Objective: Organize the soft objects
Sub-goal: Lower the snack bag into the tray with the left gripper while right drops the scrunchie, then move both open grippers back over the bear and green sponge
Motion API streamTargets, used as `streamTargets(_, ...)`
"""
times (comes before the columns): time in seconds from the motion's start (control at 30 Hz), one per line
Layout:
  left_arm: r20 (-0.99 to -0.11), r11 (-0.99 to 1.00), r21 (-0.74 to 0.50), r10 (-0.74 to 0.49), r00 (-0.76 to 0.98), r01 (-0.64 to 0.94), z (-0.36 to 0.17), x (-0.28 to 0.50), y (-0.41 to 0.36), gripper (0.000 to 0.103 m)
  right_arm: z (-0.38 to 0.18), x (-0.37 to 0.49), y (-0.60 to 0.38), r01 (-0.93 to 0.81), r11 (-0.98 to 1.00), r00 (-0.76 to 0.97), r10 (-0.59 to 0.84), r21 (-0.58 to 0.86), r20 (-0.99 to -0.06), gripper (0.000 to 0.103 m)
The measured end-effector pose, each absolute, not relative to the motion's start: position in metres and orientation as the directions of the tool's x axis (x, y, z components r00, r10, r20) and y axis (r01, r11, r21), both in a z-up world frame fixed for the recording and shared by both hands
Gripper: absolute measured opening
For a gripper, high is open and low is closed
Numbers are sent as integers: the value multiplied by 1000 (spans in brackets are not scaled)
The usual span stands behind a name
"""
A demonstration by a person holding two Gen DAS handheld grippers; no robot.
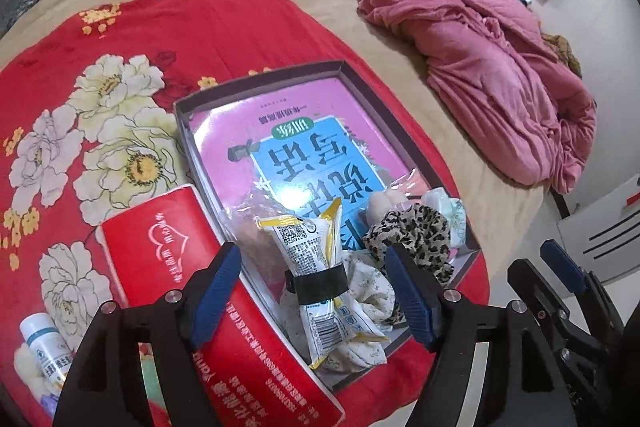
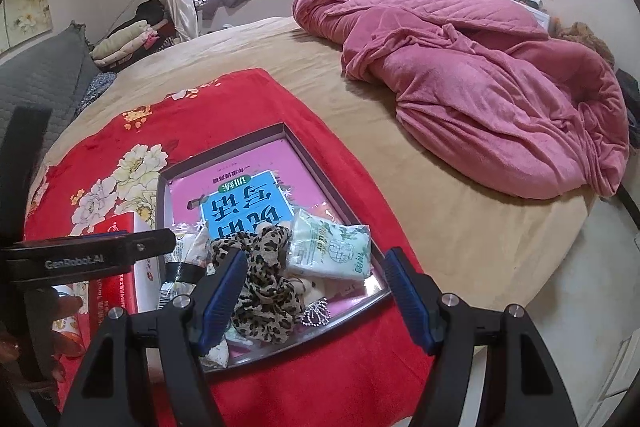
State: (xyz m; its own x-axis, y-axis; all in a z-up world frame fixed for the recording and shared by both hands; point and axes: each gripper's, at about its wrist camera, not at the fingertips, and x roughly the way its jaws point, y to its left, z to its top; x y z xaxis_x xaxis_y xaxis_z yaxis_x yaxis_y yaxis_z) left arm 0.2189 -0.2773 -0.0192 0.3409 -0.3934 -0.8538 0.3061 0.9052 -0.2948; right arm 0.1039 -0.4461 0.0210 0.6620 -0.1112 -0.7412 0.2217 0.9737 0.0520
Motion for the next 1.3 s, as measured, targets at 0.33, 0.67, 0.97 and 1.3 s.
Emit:
streamTargets(0.33, -820, 926, -249, -358, 447, 285, 19, 184, -244, 79, 42, 96, -432, 208, 977, 689, -119, 38, -715, 71)
streamTargets(0.67, -818, 932, -285, -357, 451, 222, 31, 148, -176, 79, 68, 89, -370, 61, 998, 726, -25, 28, -687, 72)
streamTargets(0.97, -824, 958, -280, -273, 497, 62, 30, 125, -70, 79, 76, 86, -293, -94, 995, 725, 84, 23, -684, 73)
streamTargets(1.3, -829, 955, -290, -221, 514, -56, 20, 98, 11, 79, 52, 79, -202, -269, 962, 665, 146, -53, -733, 73)
